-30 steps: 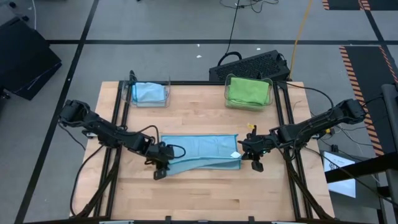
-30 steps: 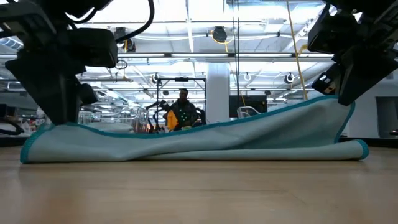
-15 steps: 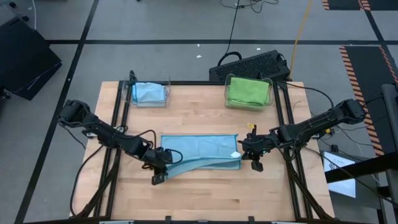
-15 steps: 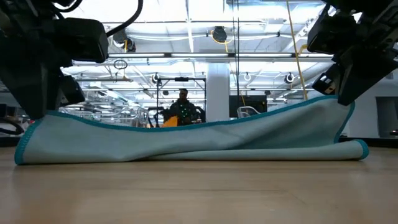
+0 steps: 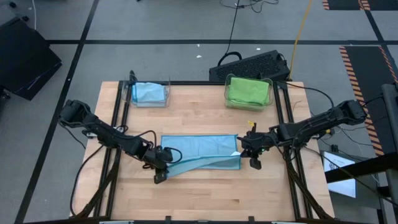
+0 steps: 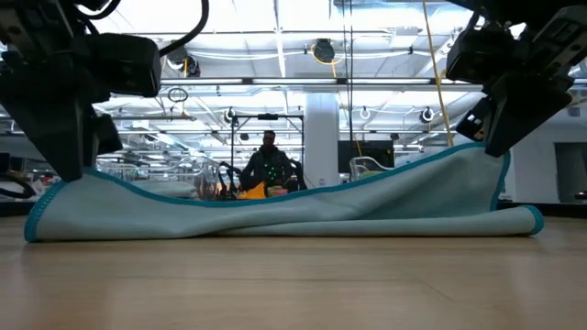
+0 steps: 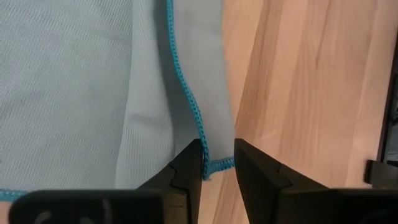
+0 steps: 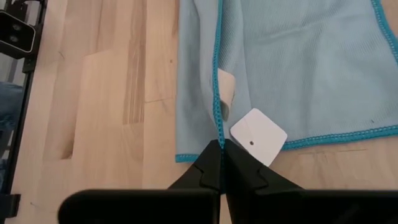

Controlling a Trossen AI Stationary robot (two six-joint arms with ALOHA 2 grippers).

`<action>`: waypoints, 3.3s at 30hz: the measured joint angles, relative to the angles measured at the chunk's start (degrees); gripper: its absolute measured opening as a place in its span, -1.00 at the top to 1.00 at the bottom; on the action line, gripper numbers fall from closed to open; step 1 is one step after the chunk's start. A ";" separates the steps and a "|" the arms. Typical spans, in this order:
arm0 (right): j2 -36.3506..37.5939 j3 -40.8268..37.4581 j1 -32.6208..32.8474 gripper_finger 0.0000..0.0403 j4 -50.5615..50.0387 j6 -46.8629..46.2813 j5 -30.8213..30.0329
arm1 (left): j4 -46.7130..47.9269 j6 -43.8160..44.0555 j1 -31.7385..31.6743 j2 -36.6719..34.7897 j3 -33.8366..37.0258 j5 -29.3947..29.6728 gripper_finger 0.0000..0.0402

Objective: Sort microfiber towel by color & place in baskets
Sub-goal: Fold the blue towel

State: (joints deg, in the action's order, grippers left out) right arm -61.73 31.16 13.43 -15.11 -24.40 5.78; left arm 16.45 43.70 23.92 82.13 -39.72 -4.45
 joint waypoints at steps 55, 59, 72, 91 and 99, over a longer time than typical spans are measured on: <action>13.85 0.09 3.12 1.00 1.10 -33.24 33.31 | 7.98 10.13 10.39 -1.06 -19.85 6.47 1.00; 13.73 0.09 3.56 1.00 0.93 -32.15 37.78 | 3.04 10.53 12.11 -1.05 -19.85 8.30 1.00; 9.74 0.07 -1.53 1.00 -8.05 -19.56 25.35 | 11.59 11.95 11.85 0.37 -19.85 17.55 0.99; 3.63 0.07 -14.26 1.00 -11.45 0.98 20.81 | 14.52 13.05 10.45 3.10 -19.78 20.09 0.97; 3.63 0.07 -17.18 1.00 -12.96 6.20 20.55 | 16.15 13.18 8.98 3.10 -19.78 21.49 0.96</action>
State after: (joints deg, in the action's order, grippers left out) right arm -58.11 31.22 -3.75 -28.08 -18.20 26.33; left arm 32.60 56.88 32.90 85.23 -59.51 17.04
